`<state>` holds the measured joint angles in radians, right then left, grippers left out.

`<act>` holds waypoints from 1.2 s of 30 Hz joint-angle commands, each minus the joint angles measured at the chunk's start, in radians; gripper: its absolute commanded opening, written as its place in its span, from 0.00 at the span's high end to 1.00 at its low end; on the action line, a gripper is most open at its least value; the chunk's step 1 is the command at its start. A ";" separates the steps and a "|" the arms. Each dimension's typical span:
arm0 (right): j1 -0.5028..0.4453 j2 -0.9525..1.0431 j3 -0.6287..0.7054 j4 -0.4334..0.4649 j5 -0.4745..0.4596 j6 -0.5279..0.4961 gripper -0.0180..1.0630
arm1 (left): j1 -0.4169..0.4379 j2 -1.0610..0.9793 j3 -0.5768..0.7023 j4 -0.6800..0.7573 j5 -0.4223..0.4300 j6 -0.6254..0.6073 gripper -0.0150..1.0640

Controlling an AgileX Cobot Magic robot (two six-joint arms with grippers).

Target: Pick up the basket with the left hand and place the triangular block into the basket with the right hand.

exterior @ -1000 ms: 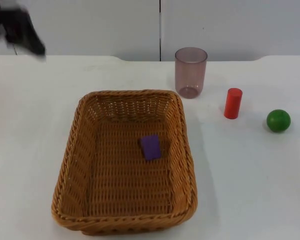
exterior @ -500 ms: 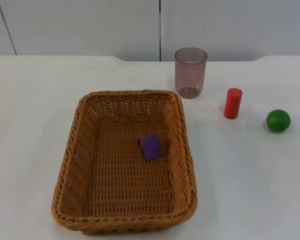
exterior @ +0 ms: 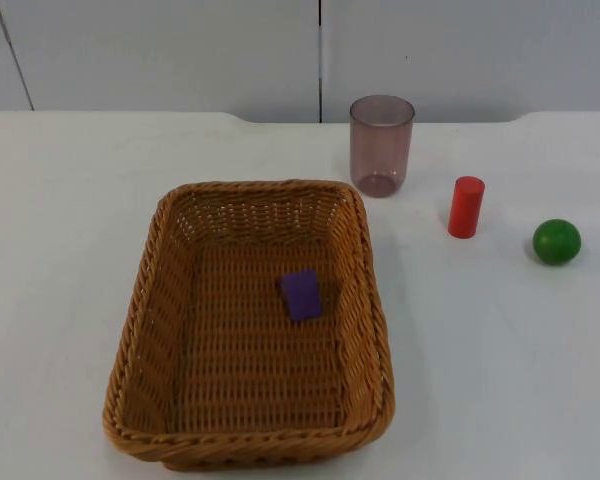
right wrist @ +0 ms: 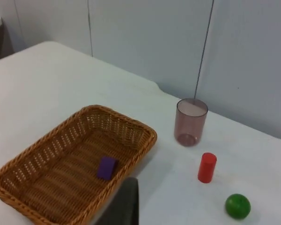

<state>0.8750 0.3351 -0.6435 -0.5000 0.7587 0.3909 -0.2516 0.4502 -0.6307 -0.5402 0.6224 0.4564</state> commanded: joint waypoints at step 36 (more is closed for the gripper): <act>0.006 -0.335 0.129 0.363 0.322 -0.307 0.16 | -0.005 -0.450 0.122 0.563 0.436 -0.456 0.01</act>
<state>0.8750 0.0036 -0.5145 -0.1833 1.0837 0.1201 -0.2516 0.0034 -0.5184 0.0077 1.0515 0.0088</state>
